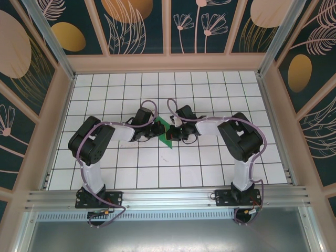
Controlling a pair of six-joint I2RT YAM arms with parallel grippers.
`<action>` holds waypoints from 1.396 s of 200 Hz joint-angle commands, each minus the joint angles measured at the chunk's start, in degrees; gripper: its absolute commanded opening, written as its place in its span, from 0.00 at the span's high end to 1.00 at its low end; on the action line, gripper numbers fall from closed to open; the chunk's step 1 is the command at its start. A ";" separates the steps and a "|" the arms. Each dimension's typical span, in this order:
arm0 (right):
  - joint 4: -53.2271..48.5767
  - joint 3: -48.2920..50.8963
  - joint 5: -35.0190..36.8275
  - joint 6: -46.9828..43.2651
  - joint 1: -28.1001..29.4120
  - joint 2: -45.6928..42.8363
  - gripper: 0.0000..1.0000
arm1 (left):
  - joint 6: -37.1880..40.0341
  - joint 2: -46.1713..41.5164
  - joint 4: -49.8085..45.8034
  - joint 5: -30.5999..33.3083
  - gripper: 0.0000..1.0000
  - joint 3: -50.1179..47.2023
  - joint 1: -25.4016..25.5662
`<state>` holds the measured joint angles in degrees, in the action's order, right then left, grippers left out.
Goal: Fold a paper plane with a square sheet of paper (pick it up from the middle)
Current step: Fourth fold the wing at the center of the table.
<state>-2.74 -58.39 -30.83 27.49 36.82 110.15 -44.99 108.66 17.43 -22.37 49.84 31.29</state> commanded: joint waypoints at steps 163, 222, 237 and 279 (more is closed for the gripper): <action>-4.84 7.92 7.45 -0.96 2.42 2.74 1.00 | 3.39 6.29 -13.48 12.94 0.93 12.67 -3.25; -4.88 9.00 6.00 -1.90 2.38 1.38 1.00 | 6.03 6.55 -13.06 12.36 0.90 14.75 -4.46; -5.13 9.04 5.95 -2.08 2.40 0.96 1.00 | 6.03 7.19 -12.00 11.59 0.90 14.67 -4.91; -5.47 9.15 5.52 -2.26 2.11 0.37 1.00 | 6.76 8.65 -10.10 11.43 0.90 14.34 -5.36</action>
<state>5.87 -53.45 -27.88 26.89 38.04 108.36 -40.07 114.30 4.05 -16.47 63.61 28.32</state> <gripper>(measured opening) 0.068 0.101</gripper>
